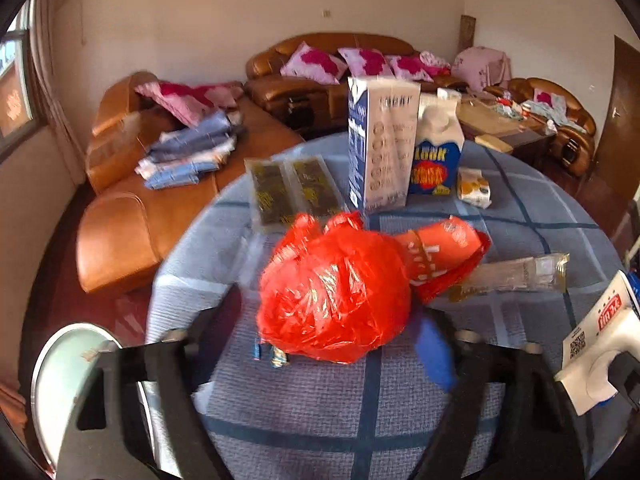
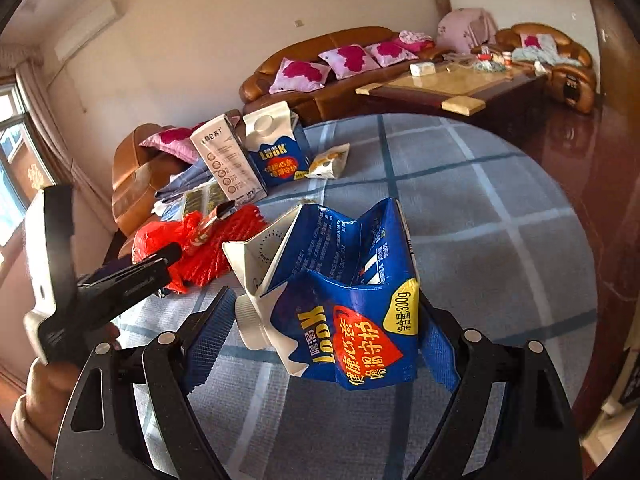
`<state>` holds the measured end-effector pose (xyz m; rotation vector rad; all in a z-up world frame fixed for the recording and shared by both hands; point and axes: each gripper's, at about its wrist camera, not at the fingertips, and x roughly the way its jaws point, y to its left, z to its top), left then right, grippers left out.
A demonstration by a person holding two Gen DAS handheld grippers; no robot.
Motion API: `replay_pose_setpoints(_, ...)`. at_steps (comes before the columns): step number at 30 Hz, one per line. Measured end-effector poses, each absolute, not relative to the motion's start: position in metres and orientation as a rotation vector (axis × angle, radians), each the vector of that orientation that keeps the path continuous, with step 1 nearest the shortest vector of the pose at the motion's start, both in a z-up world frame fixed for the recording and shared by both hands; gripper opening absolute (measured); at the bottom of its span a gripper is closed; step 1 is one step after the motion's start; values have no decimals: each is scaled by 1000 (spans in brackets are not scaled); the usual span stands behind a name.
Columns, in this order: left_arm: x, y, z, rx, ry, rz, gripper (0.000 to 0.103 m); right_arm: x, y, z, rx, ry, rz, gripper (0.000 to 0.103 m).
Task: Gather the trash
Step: 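Grasp the red plastic bag with the left tool while the right tool grasps the blue milk carton, then carry the red bag and blue milk carton over the blue bin with both tools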
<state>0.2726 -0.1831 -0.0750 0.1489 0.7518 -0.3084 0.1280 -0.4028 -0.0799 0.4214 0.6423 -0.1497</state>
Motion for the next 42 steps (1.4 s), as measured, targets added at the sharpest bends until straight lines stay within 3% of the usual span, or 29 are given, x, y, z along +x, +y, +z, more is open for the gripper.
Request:
replay_pose_setpoints(1, 275, -181, -78, 128, 774, -322, 57, 127, -404, -82, 428, 646, -149, 83)
replay_pose_setpoints(3, 279, -176, -83, 88, 805, -356, 34, 126, -405, -85, 439, 652, -148, 83)
replay_pose_setpoints(6, 278, -171, -82, 71, 803, -379, 22, 124, -405, -87, 453, 651, -150, 83)
replay_pose_setpoints(8, 274, -165, -75, 64, 787, -381, 20, 120, -403, -85, 456, 640, -152, 83)
replay_pose_setpoints(19, 213, -123, -29, -13, 678, -407, 19, 92, -382, -61, 405, 564, -166, 83)
replay_pose_setpoints(42, 130, -49, -31, -27, 679, -252, 20, 65, -310, -50, 298, 560, -77, 83)
